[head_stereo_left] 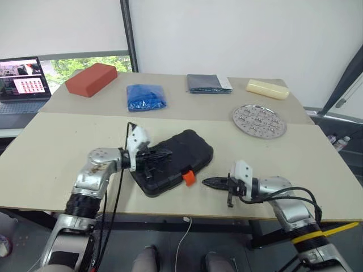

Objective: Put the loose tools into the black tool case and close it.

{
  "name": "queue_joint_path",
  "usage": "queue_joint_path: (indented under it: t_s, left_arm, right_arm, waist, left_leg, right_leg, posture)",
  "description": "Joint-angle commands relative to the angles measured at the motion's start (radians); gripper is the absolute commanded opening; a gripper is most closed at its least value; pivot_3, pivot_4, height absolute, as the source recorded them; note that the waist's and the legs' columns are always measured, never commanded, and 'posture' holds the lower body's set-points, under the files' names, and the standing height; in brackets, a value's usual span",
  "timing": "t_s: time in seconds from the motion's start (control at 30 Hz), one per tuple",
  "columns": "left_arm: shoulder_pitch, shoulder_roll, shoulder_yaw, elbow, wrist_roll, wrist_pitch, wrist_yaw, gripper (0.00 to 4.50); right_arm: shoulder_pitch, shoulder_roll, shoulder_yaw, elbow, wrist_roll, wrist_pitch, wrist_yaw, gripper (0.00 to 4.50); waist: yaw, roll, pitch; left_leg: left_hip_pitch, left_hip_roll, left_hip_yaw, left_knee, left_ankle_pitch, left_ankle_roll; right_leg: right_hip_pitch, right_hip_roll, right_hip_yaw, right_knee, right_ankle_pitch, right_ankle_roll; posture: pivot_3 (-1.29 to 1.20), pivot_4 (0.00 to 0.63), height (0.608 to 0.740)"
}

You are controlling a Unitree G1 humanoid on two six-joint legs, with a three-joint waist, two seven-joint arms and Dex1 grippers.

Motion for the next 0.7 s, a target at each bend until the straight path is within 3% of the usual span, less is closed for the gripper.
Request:
queue_joint_path:
  t_s: [0.03,0.17,0.43,0.7]
  left_arm:
    - [0.087,-0.019,-0.073,-0.001,0.041,0.089,0.044,0.01]
    - [0.105,-0.017,-0.076,-0.039,0.026,0.121,0.045,0.01]
    - [0.092,-0.002,-0.069,-0.050,0.016,0.145,0.041,0.01]
    - [0.103,-0.004,-0.062,-0.052,0.012,0.157,0.052,0.01]
  right_arm:
    - [-0.025,0.033,0.005,-0.064,0.006,0.040,-0.033,0.00]
    - [-0.058,0.076,0.034,-0.005,-0.051,0.026,-0.063,0.00]
    - [-0.101,0.133,0.075,0.131,-0.136,-0.041,-0.092,0.00]
    - [-0.113,0.192,0.042,0.135,-0.112,-0.076,-0.119,0.00]
  waist:
    - [0.000,0.003,-0.002]
    - [-0.003,0.006,-0.006]
    - [-0.010,0.007,-0.012]
    - [-0.013,0.007,-0.012]
  left_leg:
    - [0.002,0.000,0.000,0.000,-0.001,-0.002]
    - [0.015,0.000,0.000,-0.003,-0.003,-0.003]
    - [0.015,0.000,0.001,-0.004,-0.003,-0.002]
    - [0.015,0.000,0.000,-0.005,-0.003,-0.002]
  right_leg:
    - [0.001,0.000,0.000,0.000,-0.001,0.001]
    - [0.009,-0.001,0.000,-0.003,-0.008,-0.007]
    - [0.009,-0.001,0.000,-0.003,-0.008,-0.008]
    - [0.008,-0.001,0.000,-0.003,-0.008,-0.007]
  posture:
    - [0.00,0.150,0.740]
    - [0.00,0.150,0.740]
    - [0.00,0.150,0.740]
    - [0.00,0.150,0.740]
